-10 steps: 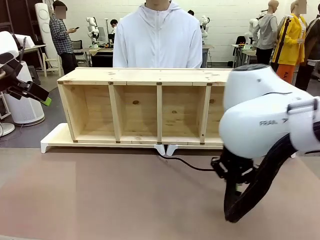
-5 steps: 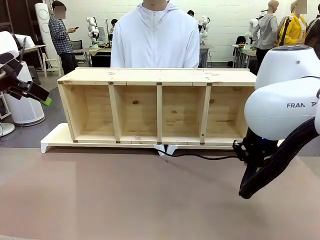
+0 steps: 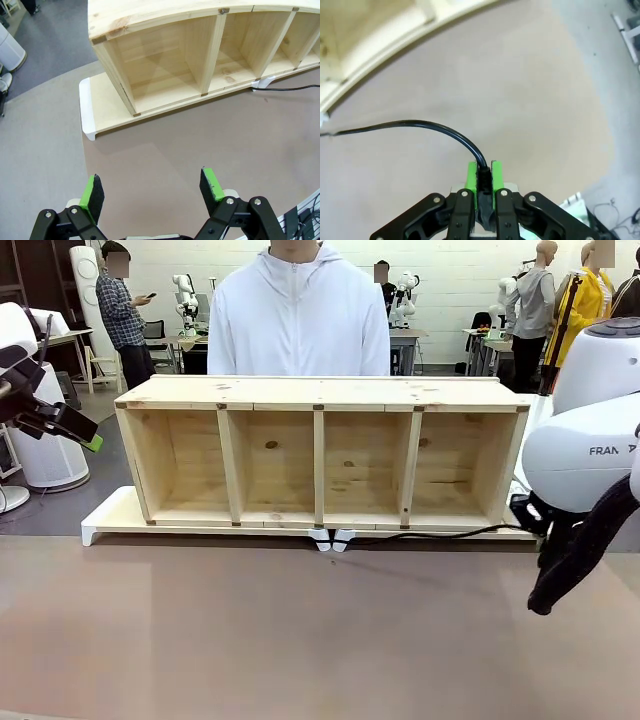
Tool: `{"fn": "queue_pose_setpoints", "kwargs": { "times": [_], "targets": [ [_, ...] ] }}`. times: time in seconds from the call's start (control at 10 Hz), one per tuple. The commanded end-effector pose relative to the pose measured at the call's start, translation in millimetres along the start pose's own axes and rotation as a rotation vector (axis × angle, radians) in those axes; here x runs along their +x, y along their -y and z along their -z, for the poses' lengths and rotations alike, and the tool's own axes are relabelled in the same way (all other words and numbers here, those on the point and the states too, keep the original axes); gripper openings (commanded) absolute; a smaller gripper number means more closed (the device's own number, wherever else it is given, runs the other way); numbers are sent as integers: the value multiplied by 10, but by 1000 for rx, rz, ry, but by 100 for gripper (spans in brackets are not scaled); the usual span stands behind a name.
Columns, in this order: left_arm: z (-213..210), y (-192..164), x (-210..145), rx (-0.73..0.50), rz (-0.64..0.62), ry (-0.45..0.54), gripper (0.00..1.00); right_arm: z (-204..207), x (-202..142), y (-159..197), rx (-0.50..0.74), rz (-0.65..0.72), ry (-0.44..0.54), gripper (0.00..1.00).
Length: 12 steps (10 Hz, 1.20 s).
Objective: Perform cable management.
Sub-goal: Pull the grasped Power Cable to the location of the Power Strip.
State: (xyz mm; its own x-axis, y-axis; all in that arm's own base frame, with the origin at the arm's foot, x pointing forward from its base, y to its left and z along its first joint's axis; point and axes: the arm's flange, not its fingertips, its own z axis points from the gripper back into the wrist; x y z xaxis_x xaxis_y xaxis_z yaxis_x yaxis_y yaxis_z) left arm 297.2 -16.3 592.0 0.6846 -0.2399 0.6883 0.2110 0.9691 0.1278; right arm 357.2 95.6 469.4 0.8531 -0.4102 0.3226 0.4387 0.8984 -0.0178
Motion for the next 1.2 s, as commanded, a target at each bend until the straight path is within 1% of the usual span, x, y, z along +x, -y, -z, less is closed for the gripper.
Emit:
{"fn": "queue_pose_setpoints", "kwargs": {
  "times": [0.0, 0.1, 0.2, 0.4, 0.6, 0.7, 1.1],
  "targets": [
    [14, -3, 16, 4, -3, 11, 100, 59, 237, 107, 0, 46, 127, 14],
    [14, -3, 16, 4, -3, 11, 100, 92, 388, 118, 10, 72, 187, 14],
    [14, -3, 16, 4, -3, 11, 100, 122, 506, 120, 28, 104, 226, 14],
    [14, -3, 16, 4, -3, 11, 100, 200, 674, 122, 16, 150, 254, 14],
    [14, -3, 16, 4, -3, 11, 100, 215, 695, 122, 1, 188, 290, 14],
    [14, -3, 16, 4, -3, 11, 100, 142, 642, 228, 49, 126, 227, 14],
    [14, -3, 16, 4, -3, 11, 100, 142, 642, 228, 49, 126, 227, 14]
  ]
}}
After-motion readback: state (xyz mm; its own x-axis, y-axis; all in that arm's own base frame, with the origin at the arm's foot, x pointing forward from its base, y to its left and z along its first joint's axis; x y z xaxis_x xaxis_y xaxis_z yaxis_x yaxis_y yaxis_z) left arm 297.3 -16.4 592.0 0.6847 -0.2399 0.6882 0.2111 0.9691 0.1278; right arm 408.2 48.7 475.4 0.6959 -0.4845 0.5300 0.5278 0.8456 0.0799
